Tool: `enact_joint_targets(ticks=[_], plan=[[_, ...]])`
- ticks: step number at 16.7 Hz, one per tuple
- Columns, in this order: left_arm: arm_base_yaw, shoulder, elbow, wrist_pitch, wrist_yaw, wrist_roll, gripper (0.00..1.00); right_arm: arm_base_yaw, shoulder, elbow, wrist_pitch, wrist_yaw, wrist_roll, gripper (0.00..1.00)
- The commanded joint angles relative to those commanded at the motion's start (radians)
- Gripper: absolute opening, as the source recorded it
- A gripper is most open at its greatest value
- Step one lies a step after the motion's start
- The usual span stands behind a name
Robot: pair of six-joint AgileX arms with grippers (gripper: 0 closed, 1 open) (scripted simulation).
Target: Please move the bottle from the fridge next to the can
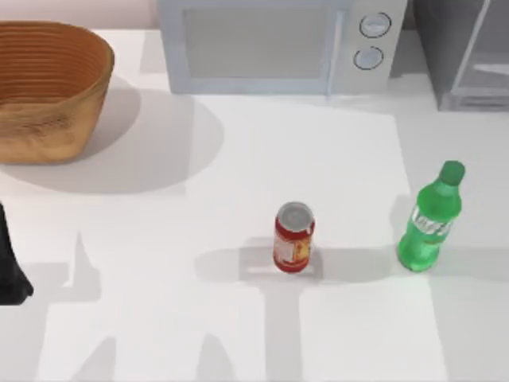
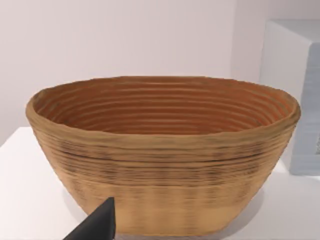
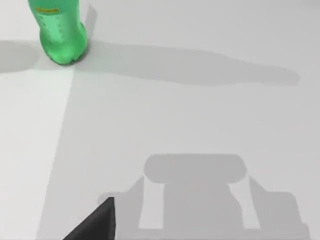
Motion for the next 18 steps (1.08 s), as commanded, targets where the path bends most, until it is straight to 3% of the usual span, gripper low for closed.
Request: enact_joint_targets(ticks=[3,6,14,18], plan=[[0.000,0.000,0.000,0.000,0.000,0.000,1.00,-0.154,0.141,0.075,0.015,-0.108,-0.152,1.00],[0.000,0.000,0.000,0.000,0.000,0.000,1.00,-0.383,0.372,0.170,0.027,-0.254,-0.397,1.00],[0.000,0.000,0.000,0.000,0.000,0.000,1.00,-1.158,1.288,0.432,0.030,-0.642,-1.343,1.00],[0.000,0.000,0.000,0.000,0.000,0.000,1.00,-1.506,1.676,0.539,0.011,-0.783,-1.699,1.00]])
